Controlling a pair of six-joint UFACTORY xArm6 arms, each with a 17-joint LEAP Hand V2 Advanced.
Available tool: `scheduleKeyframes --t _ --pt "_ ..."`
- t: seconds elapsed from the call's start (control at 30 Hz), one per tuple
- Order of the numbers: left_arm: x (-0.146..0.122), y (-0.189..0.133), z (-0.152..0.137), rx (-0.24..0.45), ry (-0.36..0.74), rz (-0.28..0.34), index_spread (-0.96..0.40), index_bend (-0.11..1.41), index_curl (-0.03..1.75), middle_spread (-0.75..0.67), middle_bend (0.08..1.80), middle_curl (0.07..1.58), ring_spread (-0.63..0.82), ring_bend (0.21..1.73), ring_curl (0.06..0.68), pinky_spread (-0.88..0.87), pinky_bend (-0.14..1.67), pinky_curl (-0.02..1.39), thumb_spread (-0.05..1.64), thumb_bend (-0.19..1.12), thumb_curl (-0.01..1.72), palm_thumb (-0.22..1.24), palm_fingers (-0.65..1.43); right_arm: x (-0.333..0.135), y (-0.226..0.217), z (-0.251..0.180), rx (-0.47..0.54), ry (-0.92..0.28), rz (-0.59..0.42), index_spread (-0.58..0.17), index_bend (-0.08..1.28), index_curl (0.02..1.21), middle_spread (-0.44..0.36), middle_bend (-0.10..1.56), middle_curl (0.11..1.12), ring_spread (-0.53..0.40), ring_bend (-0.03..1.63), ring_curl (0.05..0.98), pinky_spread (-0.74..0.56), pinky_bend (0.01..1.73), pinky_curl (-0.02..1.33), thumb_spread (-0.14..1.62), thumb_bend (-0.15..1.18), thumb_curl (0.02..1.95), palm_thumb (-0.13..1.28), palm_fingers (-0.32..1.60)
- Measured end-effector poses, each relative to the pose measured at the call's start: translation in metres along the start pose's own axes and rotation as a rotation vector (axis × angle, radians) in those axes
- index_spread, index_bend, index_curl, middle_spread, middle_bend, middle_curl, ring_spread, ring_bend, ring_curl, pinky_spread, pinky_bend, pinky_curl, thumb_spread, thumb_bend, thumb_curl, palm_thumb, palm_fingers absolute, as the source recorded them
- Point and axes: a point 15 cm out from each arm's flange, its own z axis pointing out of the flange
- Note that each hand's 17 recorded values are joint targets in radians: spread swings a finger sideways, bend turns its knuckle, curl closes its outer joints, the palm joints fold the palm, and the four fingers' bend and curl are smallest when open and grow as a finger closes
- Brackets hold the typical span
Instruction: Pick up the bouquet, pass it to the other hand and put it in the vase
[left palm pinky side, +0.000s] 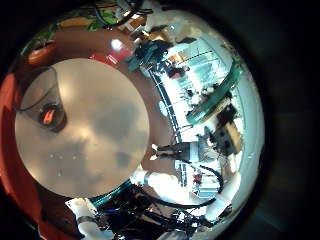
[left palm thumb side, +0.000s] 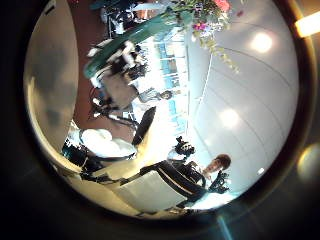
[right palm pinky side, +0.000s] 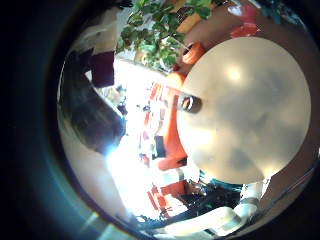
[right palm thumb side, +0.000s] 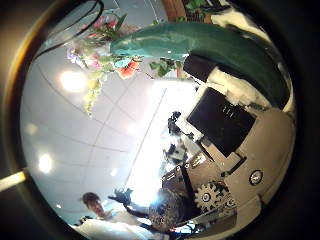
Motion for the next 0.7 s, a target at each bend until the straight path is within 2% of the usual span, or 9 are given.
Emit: scheduleKeyframes --t 0.17,0.43,0.7 --pt "0.009 -0.005 -0.003 -0.019 0.075 -0.015 0.16 0.17 0.40 0.33 0.23 0.38 0.49 0.53 0.180 0.46 0.19 0.24 1.03 -0.03 0.33 0.26 0.24 -0.008 0.014 0.030 -0.099 -0.025 -0.031 -0.222 1.20 0.90 -0.113 1.40 0.77 -0.190 1.46 0.709 -0.19 1.26 0.89 0.83 0.00 1.15 1.13 1.13" --pt "0.019 0.003 0.003 -0.099 0.148 -0.030 0.19 0.17 0.37 0.36 0.26 0.38 0.51 0.54 0.178 0.47 0.19 0.26 0.98 -0.02 0.34 0.29 0.25 -0.015 0.030 0.059 -0.195 -0.029 -0.057 -0.220 1.20 0.89 -0.112 1.41 0.77 -0.191 1.47 0.713 -0.19 1.24 0.92 0.83 0.00 1.19 1.13 1.13" --pt "0.021 0.007 0.014 -0.185 0.178 -0.059 0.10 0.20 0.41 0.14 0.51 0.47 0.44 0.52 0.161 0.43 0.17 0.23 0.97 -0.02 0.35 0.35 0.46 0.000 0.041 0.090 -0.287 0.063 -0.066 -0.218 1.21 0.89 -0.113 1.41 0.77 -0.192 1.46 0.716 -0.19 1.22 0.95 0.85 0.00 1.22 1.13 1.13"
